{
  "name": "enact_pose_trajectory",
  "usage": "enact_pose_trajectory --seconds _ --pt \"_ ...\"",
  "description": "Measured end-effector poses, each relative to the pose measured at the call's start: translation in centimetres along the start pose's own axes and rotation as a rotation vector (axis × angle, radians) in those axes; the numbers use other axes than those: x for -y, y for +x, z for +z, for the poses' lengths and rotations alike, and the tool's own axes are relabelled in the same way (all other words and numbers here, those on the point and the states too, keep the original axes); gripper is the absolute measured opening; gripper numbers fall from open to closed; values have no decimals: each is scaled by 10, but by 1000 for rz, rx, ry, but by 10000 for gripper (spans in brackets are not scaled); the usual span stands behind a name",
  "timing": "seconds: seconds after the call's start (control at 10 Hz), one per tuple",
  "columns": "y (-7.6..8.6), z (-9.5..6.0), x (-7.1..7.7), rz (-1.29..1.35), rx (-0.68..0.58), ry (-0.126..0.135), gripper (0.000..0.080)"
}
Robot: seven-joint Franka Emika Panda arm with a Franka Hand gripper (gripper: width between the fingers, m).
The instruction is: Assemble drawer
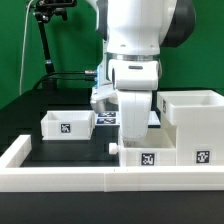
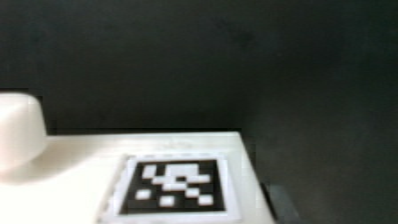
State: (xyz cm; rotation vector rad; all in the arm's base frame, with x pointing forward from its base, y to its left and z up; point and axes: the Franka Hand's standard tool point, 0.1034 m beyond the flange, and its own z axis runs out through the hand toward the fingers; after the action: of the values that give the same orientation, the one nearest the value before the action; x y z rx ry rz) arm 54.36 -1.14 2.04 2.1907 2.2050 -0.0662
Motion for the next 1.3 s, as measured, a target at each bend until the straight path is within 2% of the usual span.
enact_pose_trajectory --seconds 0.5,0.8,1.3 --pt "-1 1 1 2 0 2 42" --pt "1 7 4 -2 -3 12 42" --pt "-1 8 4 0 -5 4 42"
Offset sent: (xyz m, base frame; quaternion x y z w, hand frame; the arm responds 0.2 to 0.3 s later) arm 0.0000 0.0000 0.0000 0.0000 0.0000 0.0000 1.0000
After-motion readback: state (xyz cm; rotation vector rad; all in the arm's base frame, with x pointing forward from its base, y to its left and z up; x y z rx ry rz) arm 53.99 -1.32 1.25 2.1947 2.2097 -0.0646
